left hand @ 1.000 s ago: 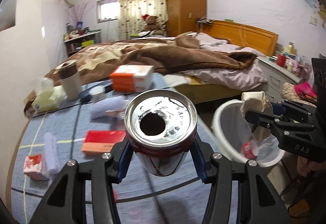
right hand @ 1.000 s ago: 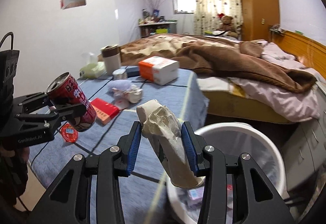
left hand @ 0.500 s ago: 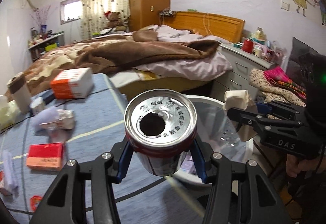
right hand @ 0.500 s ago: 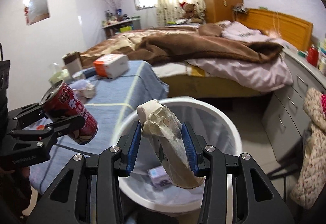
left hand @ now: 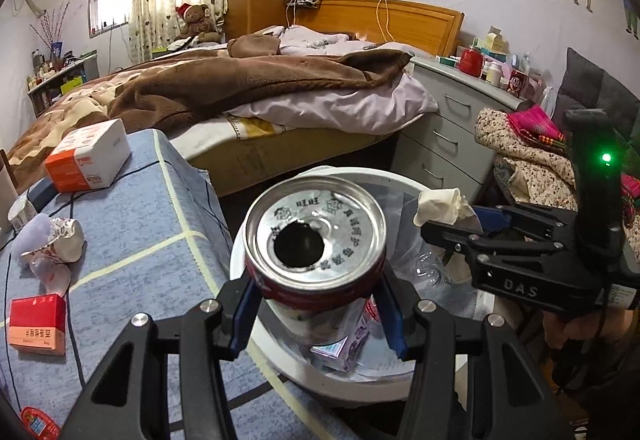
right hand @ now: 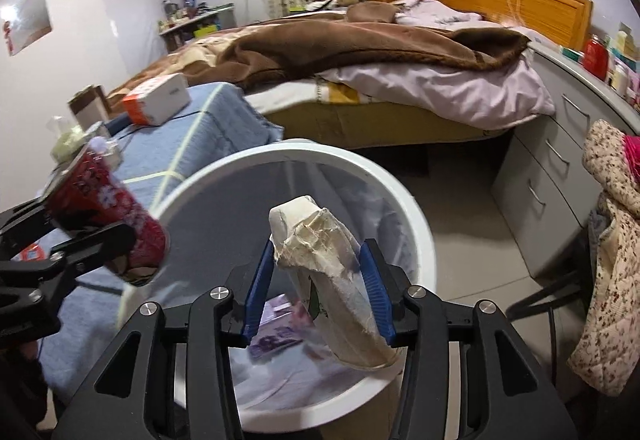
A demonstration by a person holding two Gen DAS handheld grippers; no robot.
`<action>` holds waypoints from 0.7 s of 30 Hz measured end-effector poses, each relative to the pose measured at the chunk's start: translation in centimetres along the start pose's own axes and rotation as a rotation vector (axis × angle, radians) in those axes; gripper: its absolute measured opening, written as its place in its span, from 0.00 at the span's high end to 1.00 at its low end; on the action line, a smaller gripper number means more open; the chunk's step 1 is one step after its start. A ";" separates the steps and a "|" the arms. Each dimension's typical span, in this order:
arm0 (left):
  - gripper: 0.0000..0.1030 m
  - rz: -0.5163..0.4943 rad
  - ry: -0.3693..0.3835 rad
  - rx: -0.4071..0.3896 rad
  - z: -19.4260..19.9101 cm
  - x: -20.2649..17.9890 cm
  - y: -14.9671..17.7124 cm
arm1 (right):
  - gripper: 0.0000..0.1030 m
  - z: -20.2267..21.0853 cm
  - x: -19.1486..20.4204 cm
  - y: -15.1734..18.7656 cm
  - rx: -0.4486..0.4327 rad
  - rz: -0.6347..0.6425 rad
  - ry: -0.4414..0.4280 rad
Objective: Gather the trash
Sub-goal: 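Open both tools to drop the can and paper cup into the wastebasket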
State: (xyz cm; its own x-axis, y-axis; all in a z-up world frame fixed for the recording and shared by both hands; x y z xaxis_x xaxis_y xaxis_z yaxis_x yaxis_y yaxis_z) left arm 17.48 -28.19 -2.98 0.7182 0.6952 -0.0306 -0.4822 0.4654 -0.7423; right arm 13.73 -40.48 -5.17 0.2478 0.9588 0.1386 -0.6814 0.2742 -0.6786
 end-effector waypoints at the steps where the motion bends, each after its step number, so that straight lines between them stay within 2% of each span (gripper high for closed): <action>1: 0.46 0.000 0.007 0.001 -0.1 -0.1 0.0 | 0.53 -0.1 -0.2 -0.1 0.000 -0.004 -0.008; 3: 0.33 -0.007 0.014 -0.012 0.0 -0.2 -0.1 | 0.52 -0.3 -0.2 -0.1 0.015 -0.003 -0.021; 8: 0.26 0.021 0.026 -0.017 0.5 0.3 -0.1 | 0.43 -0.1 -0.1 -0.2 0.000 0.017 0.002; 21: 0.25 0.061 -0.030 -0.047 3.4 2.5 0.9 | 0.38 1.4 0.5 -0.3 -0.038 0.007 0.012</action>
Point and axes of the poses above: each gripper's, at about its wrist camera, not at the fingertips, and z roughly against the way its jaws point, x to its left, y to its underside, the point moved 4 cm from there along -z, roughly the way its jaws point, and after that the axes turned 3 degrees about -z, right-handed, at the moved point
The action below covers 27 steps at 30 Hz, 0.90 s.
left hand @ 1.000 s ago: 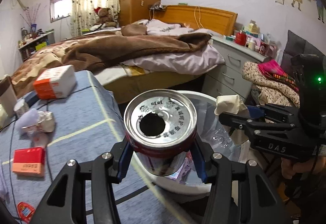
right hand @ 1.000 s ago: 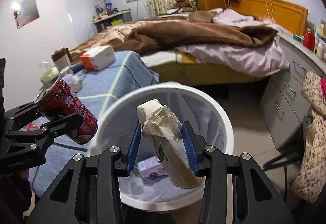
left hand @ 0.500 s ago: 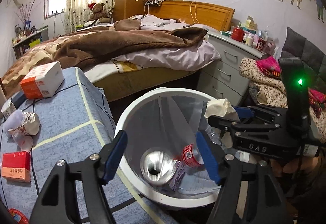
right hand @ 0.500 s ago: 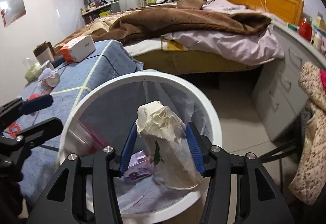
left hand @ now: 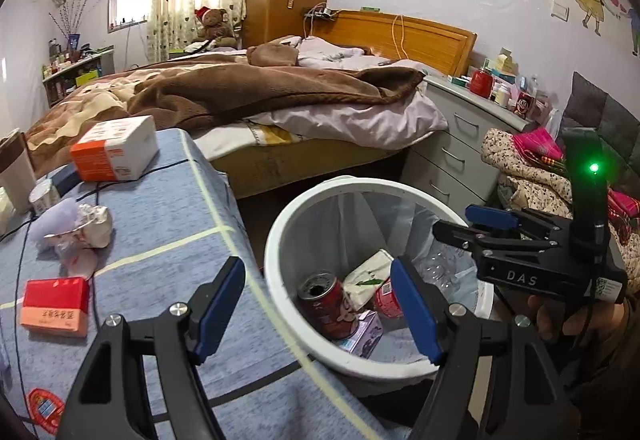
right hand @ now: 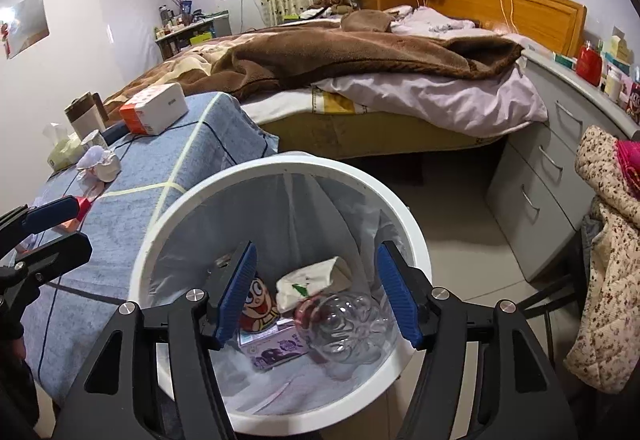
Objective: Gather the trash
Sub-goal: 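Open both tools to drop the can and paper cup into the wastebasket, then grasp the pink strawberry juice box with the left tool while the right tool grasps the red jelly cup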
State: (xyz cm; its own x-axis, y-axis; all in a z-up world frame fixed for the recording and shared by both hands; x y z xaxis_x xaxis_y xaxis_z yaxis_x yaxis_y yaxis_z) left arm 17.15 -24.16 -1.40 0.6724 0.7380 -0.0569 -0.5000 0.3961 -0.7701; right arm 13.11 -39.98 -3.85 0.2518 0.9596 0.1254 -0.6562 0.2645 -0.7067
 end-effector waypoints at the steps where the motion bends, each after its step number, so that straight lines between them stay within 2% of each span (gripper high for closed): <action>1: 0.25 0.003 -0.008 -0.005 0.4 0.2 0.1 | 0.38 0.3 0.3 -0.1 -0.008 0.003 -0.005; 7: 0.25 0.034 -0.053 -0.025 2.7 2.2 1.0 | 0.38 1.6 2.5 -0.1 -0.047 0.033 -0.032; 16: 0.25 0.115 -0.158 -0.065 7.2 7.4 3.7 | 0.38 3.1 7.3 0.4 -0.099 0.074 -0.100; 27: 0.25 0.228 -0.348 -0.100 13.1 16.1 8.1 | 0.38 2.7 14.2 2.1 -0.080 0.128 -0.215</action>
Point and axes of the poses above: each gripper's, at about its wrist camera, not at the fingertips, and z roughly against the way its jaws point, x to its left, y to its underside, the point moved 4 cm from there along -z, roughly the way its jaws point, and after that the axes turned 3 degrees about -z, right-handed, at the moved point
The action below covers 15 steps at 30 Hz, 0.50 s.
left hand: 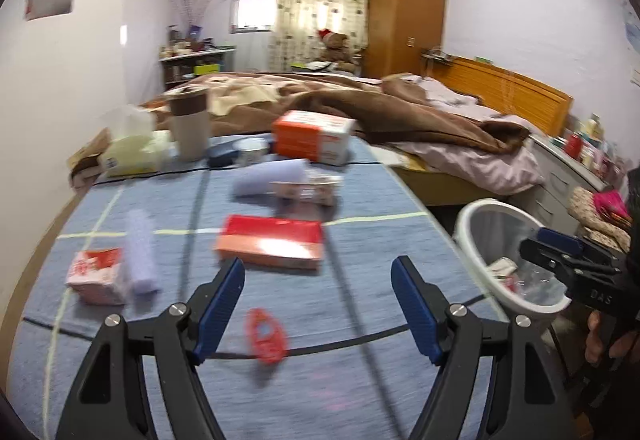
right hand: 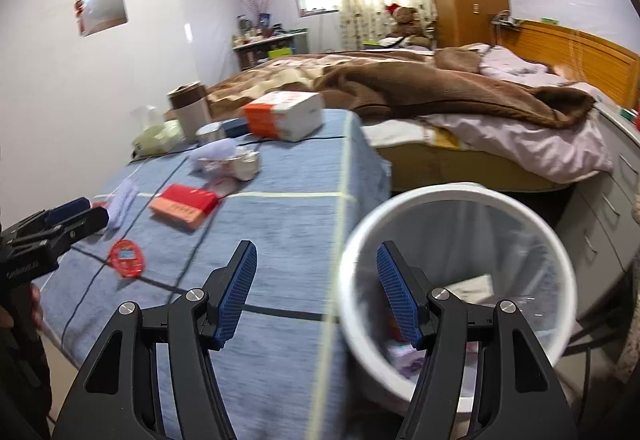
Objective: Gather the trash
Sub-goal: 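Grasp the pink strawberry juice box with the left tool while the right tool grasps the red jelly cup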
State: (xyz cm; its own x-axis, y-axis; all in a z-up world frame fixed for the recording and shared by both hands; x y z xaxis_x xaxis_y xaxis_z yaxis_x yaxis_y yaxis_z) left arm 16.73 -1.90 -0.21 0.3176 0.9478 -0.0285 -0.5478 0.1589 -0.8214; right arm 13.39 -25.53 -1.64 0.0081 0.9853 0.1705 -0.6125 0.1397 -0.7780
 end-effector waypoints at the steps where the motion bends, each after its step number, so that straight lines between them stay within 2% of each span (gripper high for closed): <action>1: 0.25 0.006 -0.023 0.001 0.1 1.1 0.2 | 0.38 -0.2 0.8 0.1 0.003 0.008 -0.010; 7: 0.24 0.035 -0.111 0.006 0.6 6.2 1.0 | 0.38 -1.7 5.3 0.9 0.035 0.057 -0.086; 15: 0.24 0.106 -0.184 0.042 0.3 13.0 2.4 | 0.38 -4.2 11.5 2.5 0.120 0.158 -0.177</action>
Point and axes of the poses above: each gripper's, at about its wrist camera, not at the fingertips, and z roughly against the way its jaws point, x to its left, y to its underside, the point moved 4 cm from there along -z, roughly the way its jaws point, and after that the axes turned 3 degrees about -z, right-handed, at the moved point
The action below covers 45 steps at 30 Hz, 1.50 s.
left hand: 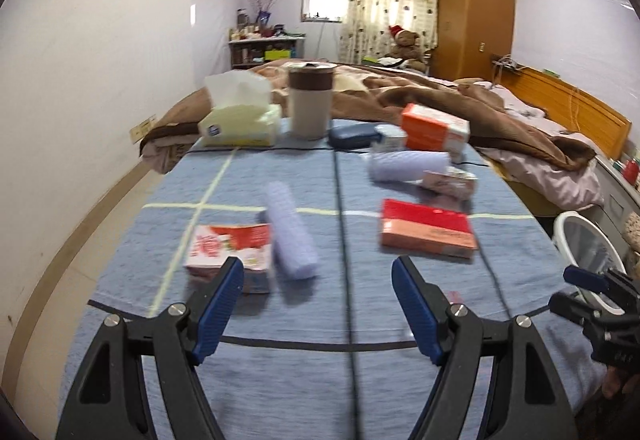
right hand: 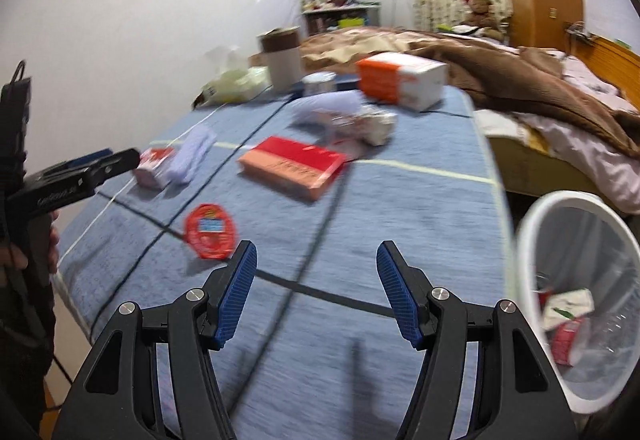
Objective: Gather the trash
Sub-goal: 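Grasp the pink strawberry juice box with the left tool while the right tool grasps the red jelly cup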
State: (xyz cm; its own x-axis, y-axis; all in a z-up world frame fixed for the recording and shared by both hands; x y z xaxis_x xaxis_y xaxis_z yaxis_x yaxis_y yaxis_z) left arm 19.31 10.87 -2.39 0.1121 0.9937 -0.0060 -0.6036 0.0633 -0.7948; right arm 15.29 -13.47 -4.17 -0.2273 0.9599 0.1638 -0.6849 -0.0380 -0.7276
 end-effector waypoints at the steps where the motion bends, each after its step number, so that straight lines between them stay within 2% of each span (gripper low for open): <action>1: 0.24 0.012 -0.008 0.007 -0.2 0.8 0.1 | 0.38 -0.2 0.6 0.0 0.003 0.013 -0.011; 9: 0.24 0.057 -0.044 0.024 -1.5 5.6 0.5 | 0.38 -3.0 5.8 -0.4 0.055 0.109 -0.061; 19: 0.20 0.087 -0.006 0.088 -5.1 7.8 0.6 | 0.38 -6.4 7.3 -0.2 0.139 0.093 -0.036; 23: 0.19 0.067 0.010 0.119 -6.6 7.3 0.4 | 0.39 -6.8 7.4 -0.1 0.150 0.090 -0.016; 26: 0.19 0.056 0.037 0.116 -6.9 6.4 0.4 | 0.48 -7.1 7.2 0.0 0.163 0.083 -0.014; 29: 0.19 0.041 0.038 0.125 -7.4 5.7 0.3 | 0.49 -7.2 6.9 0.1 0.169 0.082 -0.005; 36: 0.19 -0.011 -0.010 0.137 -8.1 4.9 0.1 | 0.57 -7.2 6.2 -0.1 0.167 0.072 0.008; 41: 0.19 -0.037 -0.076 0.167 -9.0 4.9 0.2 | 0.58 -7.3 5.5 -0.3 0.162 0.057 0.011; 45: 0.19 -0.030 -0.062 0.204 -9.8 4.8 0.5 | 0.58 -7.3 5.1 -0.4 0.156 0.047 0.009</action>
State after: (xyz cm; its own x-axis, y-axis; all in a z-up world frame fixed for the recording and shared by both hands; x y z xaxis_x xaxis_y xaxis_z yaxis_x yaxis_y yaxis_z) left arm 27.27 14.74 -8.79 0.0874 0.9945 0.0584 -0.7487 0.1042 -0.6547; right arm 19.51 -6.52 -7.91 -0.2556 0.9586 0.1257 -0.7733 -0.1247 -0.6216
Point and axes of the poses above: each gripper's, at about its wrist camera, not at the fingertips, and z roughly against the way its jaws point, x to its left, y to its underside, the point moved 4 cm from there along -z, roughly the way its jaws point, and after that the axes turned 3 degrees about -z, right-handed, at the moved point
